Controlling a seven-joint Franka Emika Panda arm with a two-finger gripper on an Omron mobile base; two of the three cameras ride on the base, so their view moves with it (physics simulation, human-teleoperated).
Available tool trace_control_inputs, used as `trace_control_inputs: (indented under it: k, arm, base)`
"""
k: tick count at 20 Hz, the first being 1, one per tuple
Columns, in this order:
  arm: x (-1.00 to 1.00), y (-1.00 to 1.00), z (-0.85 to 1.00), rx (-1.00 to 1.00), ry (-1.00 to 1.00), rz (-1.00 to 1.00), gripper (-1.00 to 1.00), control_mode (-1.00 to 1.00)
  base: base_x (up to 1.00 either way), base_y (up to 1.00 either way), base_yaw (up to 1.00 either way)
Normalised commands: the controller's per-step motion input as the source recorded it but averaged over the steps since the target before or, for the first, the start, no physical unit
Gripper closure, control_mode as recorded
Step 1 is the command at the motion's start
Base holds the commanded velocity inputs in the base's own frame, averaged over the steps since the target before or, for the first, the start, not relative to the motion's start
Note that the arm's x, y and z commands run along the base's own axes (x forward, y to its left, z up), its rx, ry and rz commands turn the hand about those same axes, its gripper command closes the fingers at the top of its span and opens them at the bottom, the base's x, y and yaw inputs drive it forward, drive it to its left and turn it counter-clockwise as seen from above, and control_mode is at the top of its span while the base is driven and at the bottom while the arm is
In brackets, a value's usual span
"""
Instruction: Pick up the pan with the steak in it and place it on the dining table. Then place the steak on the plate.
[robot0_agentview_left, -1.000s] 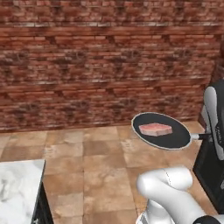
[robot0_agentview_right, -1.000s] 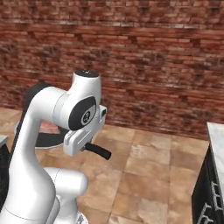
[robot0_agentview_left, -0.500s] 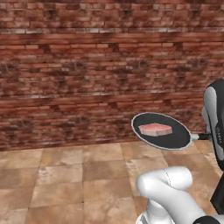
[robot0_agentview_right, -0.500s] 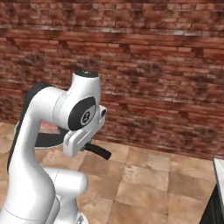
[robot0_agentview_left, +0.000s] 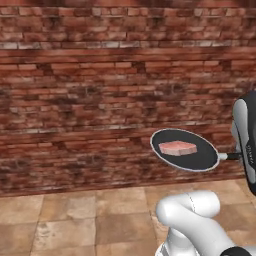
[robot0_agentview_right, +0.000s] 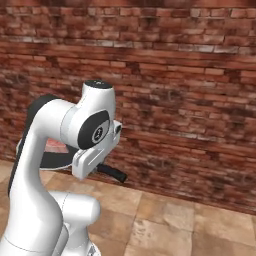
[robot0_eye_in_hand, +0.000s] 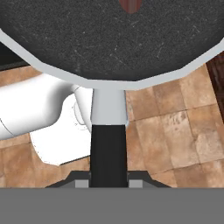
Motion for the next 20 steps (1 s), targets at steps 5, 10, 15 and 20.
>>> trace_control_inputs:
  k: [5, 10, 15, 20]
  arm:
    - [0.00, 0.00, 0.00, 0.00, 0.00, 0.00, 1.00, 1.00]
    - [0.00, 0.00, 0.00, 0.00, 0.00, 0.00, 1.00, 1.00]
    - [0.00, 0.00, 0.00, 0.00, 0.00, 0.00, 1.00, 1.00]
    - [0.00, 0.00, 0.00, 0.00, 0.00, 0.00, 1.00, 1.00]
  base:
    - [0.11, 0.00, 0.40]
    - [0.00, 0.00, 0.47]
    - [-0.01, 0.00, 0.49]
    - [-0.01, 0.00, 0.50]
